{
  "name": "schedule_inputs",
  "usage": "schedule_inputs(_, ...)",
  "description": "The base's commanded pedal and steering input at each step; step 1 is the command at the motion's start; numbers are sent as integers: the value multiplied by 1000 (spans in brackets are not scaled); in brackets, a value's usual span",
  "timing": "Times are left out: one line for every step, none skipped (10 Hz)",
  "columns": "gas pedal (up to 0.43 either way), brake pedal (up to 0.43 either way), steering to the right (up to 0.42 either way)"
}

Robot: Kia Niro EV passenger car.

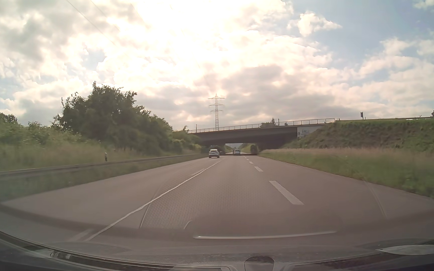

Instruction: Follow the waypoints while adhering to traffic rules and regulations

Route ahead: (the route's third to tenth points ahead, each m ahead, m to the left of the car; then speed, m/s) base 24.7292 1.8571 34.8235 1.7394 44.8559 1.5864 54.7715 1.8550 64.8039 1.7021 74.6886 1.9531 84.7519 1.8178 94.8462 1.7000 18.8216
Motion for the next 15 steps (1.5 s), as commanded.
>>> schedule_inputs(130,0,-2)
schedule_inputs(130,0,-2)
schedule_inputs(130,0,-2)
schedule_inputs(130,0,-1)
schedule_inputs(130,0,-1)
schedule_inputs(130,0,-1)
schedule_inputs(138,0,-1)
schedule_inputs(138,0,-1)
schedule_inputs(150,0,-1)
schedule_inputs(150,0,-1)
schedule_inputs(150,0,-1)
schedule_inputs(150,0,-1)
schedule_inputs(150,0,-2)
schedule_inputs(150,0,-1)
schedule_inputs(150,0,-2)
